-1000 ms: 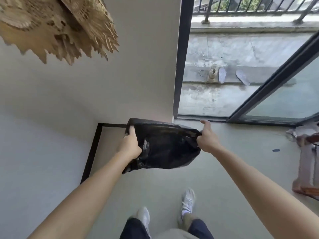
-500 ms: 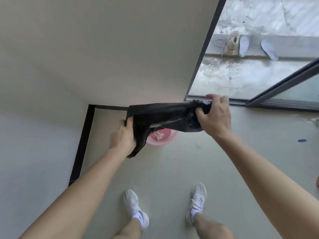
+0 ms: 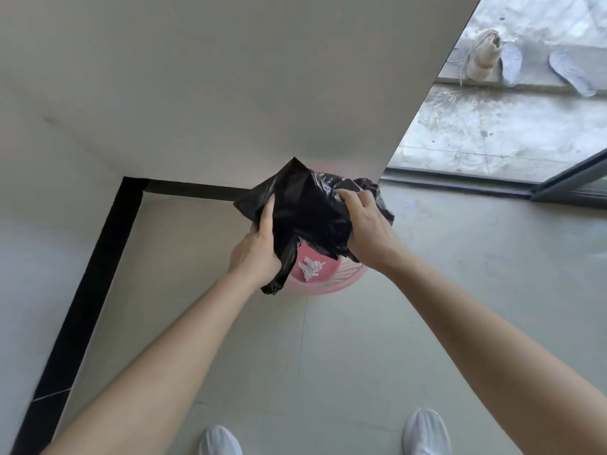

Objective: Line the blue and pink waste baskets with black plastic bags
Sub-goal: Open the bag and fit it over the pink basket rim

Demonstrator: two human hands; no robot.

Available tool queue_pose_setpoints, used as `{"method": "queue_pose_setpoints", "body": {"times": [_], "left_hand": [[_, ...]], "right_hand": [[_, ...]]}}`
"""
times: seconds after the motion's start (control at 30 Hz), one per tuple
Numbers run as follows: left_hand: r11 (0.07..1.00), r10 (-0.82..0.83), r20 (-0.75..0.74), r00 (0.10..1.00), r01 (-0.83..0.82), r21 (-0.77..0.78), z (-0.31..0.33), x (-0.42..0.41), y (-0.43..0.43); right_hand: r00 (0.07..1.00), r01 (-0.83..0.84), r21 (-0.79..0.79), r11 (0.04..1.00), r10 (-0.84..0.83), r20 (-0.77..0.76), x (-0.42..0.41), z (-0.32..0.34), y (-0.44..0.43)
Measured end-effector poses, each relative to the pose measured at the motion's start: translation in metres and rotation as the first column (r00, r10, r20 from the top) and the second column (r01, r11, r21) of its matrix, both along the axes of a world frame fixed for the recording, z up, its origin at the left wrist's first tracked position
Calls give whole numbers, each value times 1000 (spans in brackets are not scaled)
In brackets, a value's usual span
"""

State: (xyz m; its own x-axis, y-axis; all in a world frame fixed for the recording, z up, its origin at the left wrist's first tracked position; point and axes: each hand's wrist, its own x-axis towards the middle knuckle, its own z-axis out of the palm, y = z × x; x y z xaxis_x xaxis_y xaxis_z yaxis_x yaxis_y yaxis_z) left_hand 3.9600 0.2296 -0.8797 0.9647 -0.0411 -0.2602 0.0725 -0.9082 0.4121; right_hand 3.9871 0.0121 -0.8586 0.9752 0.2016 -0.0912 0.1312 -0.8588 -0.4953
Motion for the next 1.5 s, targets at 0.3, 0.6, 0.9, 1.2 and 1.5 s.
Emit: {"method": "queue_pose_setpoints", "body": {"times": [0.3,0.6,0.9,1.2,1.5], "left_hand": [[916,-183,69,981,145,374,-99,52,2],[970,-140,5,990,136,202,-50,39,16],[964,30,295,955,-106,243,-64,71,21],[900,-196,27,980,169,401,-62,31,-7],[997,-2,442,897,35,-66,-56,41,-11]], "right_hand": [[852,-319,-294,901,137,-505,42,-156,21],[892,-402,-398,824,255,-373,27,-85,-2],[1000,-5,-405,914,2,-9,21,-83,-69],[955,79,-720,690,155,253,0,-74,-51],[660,-234,-789,568,689,300,-12,-98,-15]]}}
